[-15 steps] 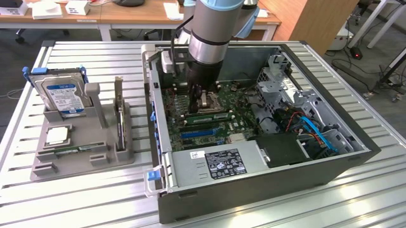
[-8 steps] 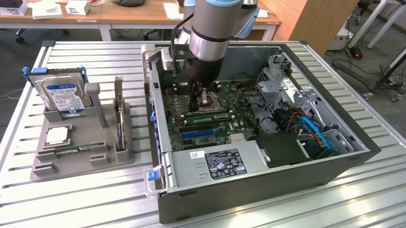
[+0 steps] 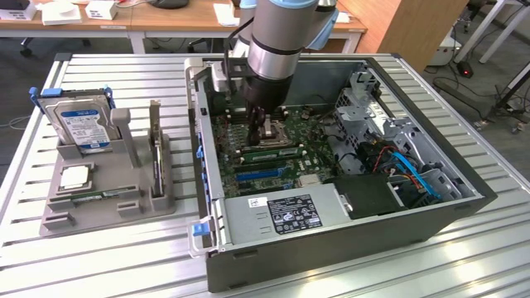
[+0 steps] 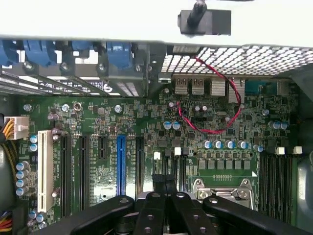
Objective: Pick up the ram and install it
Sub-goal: 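Press down the ram until it locks into place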
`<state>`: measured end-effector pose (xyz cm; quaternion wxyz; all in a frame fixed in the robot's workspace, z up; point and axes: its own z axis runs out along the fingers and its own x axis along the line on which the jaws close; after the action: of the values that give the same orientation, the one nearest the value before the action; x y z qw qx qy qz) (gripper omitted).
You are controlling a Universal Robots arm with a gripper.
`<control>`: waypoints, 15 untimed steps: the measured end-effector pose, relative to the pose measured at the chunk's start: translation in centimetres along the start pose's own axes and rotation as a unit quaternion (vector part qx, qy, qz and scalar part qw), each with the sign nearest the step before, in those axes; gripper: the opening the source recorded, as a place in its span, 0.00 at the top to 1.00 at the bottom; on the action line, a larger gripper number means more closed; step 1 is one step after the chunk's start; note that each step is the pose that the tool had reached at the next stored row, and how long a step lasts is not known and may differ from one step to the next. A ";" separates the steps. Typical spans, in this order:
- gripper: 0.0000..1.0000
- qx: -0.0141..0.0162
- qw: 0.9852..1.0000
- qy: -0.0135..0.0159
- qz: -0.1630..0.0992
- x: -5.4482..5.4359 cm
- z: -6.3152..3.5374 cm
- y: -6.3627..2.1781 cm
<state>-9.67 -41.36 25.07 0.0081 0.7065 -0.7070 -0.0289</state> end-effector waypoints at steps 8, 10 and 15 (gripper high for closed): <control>0.91 0.000 1.000 0.000 0.000 0.0 -0.06 -1.33; 0.91 0.000 1.000 0.000 0.000 0.0 -0.07 -1.61; 0.91 0.000 1.000 0.000 0.000 0.0 -0.11 -2.32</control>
<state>-7.35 -41.36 25.06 0.0080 0.7065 -0.7070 -0.0289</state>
